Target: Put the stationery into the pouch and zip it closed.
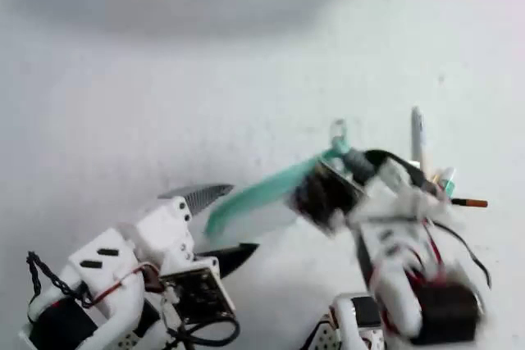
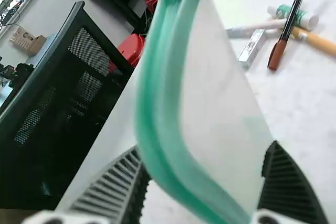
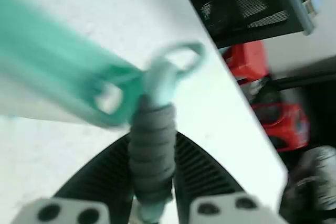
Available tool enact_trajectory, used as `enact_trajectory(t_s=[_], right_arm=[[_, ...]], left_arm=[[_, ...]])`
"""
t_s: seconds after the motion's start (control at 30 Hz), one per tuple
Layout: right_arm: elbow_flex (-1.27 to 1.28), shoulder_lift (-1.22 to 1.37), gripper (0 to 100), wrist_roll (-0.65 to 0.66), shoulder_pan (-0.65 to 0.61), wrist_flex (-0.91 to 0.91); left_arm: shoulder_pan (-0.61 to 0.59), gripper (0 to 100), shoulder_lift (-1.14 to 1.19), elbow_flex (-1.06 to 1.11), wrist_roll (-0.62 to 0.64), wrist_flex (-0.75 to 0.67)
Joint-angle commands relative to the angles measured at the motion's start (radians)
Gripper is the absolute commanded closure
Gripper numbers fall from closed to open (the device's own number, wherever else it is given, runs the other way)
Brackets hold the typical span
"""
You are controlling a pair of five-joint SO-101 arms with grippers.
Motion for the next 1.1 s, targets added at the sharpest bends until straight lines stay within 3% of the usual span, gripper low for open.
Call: enact_trajectory(t_s=[0.0,0.17,0.33,0.63,0.83,1.07], right_arm=[[-0.075,0.085,98.1,-0.15,0.007,-0.028],[-0.178,0.154,98.1,-0.311,0.007,-0.022],[-0.18,0.173,98.1,-0.4,0.007,-0.001],[-0.183,0.174,98.1,-0.407,-0.093,0.027],[-0.18,0.174,98.1,-0.486,-0.085,0.025],[-0.18,0.174,98.1,-0.526,-0.087,0.025]], left_arm=[[-0.004,68,0.018,-0.034,0.08,-0.035],[-0.137,68,0.013,-0.005,0.132,-0.086],[-0.237,68,0.012,-0.035,0.192,-0.051],[-0.013,68,0.012,0.051,0.31,-0.035],[-0.084,68,0.012,0.15,0.322,-0.034],[-0.11,72,0.012,0.232,0.422,-0.069]])
